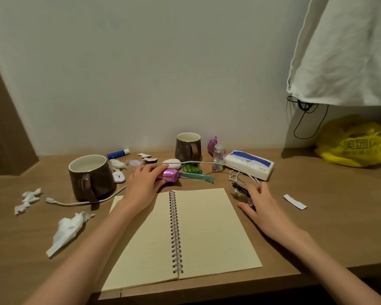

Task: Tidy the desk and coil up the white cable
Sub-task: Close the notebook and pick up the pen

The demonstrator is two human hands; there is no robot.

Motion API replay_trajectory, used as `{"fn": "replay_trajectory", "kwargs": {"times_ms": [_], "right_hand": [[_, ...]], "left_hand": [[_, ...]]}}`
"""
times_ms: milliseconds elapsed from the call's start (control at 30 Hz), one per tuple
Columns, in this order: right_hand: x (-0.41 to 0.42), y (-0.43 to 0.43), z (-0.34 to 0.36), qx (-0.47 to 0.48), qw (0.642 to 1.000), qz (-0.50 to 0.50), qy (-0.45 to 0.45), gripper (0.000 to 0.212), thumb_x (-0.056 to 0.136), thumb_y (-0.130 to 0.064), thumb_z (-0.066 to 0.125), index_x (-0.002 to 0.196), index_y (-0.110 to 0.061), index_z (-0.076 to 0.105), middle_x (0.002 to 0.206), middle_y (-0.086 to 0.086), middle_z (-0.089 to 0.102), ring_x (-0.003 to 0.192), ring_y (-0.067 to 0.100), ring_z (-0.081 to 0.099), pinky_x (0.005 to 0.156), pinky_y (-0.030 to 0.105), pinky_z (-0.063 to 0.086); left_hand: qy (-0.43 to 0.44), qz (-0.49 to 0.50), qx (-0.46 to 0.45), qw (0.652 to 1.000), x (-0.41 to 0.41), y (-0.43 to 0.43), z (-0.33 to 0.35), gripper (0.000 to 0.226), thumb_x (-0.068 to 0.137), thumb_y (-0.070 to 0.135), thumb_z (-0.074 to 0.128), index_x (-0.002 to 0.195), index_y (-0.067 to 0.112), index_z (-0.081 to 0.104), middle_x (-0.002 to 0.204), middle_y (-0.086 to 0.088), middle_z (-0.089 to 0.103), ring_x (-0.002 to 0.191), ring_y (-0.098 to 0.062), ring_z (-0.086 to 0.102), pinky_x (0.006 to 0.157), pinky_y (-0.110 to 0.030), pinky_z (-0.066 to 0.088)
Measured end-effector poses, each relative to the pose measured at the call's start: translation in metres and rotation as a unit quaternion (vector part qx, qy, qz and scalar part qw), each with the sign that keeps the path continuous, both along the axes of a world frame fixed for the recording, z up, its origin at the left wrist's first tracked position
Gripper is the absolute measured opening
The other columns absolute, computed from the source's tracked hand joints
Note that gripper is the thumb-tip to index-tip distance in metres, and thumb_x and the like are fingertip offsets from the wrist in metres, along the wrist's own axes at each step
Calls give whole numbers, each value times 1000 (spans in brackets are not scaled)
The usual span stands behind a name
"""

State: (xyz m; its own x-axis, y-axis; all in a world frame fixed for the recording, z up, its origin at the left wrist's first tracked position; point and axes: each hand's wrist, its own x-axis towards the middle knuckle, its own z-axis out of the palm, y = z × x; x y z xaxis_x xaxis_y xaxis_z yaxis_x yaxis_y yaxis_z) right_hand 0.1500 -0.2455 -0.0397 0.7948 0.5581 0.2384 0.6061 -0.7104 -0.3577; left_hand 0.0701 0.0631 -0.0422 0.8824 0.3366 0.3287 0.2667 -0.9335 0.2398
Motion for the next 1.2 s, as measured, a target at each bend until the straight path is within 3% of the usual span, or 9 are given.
{"fn": "replay_trajectory", "kwargs": {"times_ms": [267, 533, 667, 767, 867, 933, 1067, 1200], "right_hand": [[29, 32, -4, -12, 999, 0, -33, 42, 94, -40, 51, 131, -22, 42, 122, 5, 43, 97, 13, 50, 75, 24, 50], [35, 37, -2, -39, 998, -10, -40, 52, 93, -49, 48, 137, -24, 37, 127, 2, 45, 105, 14, 51, 71, 25, 50], [30, 35, 1, -7, 1000, -10, -16, 60, 89, -57, 47, 139, -25, 37, 131, 0, 41, 106, 13, 52, 73, 28, 53], [23, 40, 9, 75, 997, -3, -24, 45, 94, -49, 43, 129, -22, 47, 126, -2, 46, 99, 10, 52, 76, 29, 53], [10, 52, 22, 137, 990, 37, -6, 26, 96, -34, 49, 114, -19, 58, 104, -4, 61, 84, 6, 54, 68, 16, 44], [1, 62, 26, 105, 992, 73, 0, 15, 95, -31, 54, 107, -26, 61, 90, -11, 62, 74, 4, 55, 56, 13, 40], [1, 82, 17, 5, 996, 82, -36, 18, 94, -33, 54, 107, -30, 65, 94, -10, 64, 83, 7, 56, 70, 24, 53], [16, 91, 11, -30, 998, 46, -36, 21, 93, -33, 55, 110, -27, 66, 95, -7, 65, 83, 8, 57, 72, 26, 54]], "left_hand": [[-46, 27, -8, 999, 18, 6, -5, 48, 94, 35, 51, 140, 32, 39, 138, -3, 46, 125, -24, 37, 96, -37, 38], [-64, 32, 0, 997, 15, 2, -5, 52, 91, 31, 56, 140, 28, 40, 141, -4, 44, 130, -25, 33, 104, -40, 34], [-89, 10, 4, 996, 2, -5, 5, 49, 89, 31, 59, 137, 27, 45, 139, -5, 46, 130, -25, 32, 102, -39, 32], [-122, -25, 7, 992, -7, -18, 16, 35, 90, 29, 58, 125, 25, 57, 129, -2, 51, 120, -22, 36, 92, -30, 30], [-78, -76, 3, 994, -8, -33, 21, 29, 91, 35, 53, 118, 28, 61, 119, 5, 53, 113, -15, 38, 88, -28, 33], [-51, -93, -13, 994, -7, -41, 18, 30, 92, 38, 51, 119, 29, 61, 117, 8, 55, 111, -12, 39, 89, -28, 36], [-18, -89, -33, 995, -5, -47, 10, 37, 90, 46, 51, 124, 32, 59, 115, 9, 55, 108, -11, 40, 87, -28, 39], [11, -76, -76, 994, -7, -44, 4, 43, 88, 51, 52, 126, 32, 58, 118, 8, 54, 106, -9, 37, 87, -27, 38]]}}
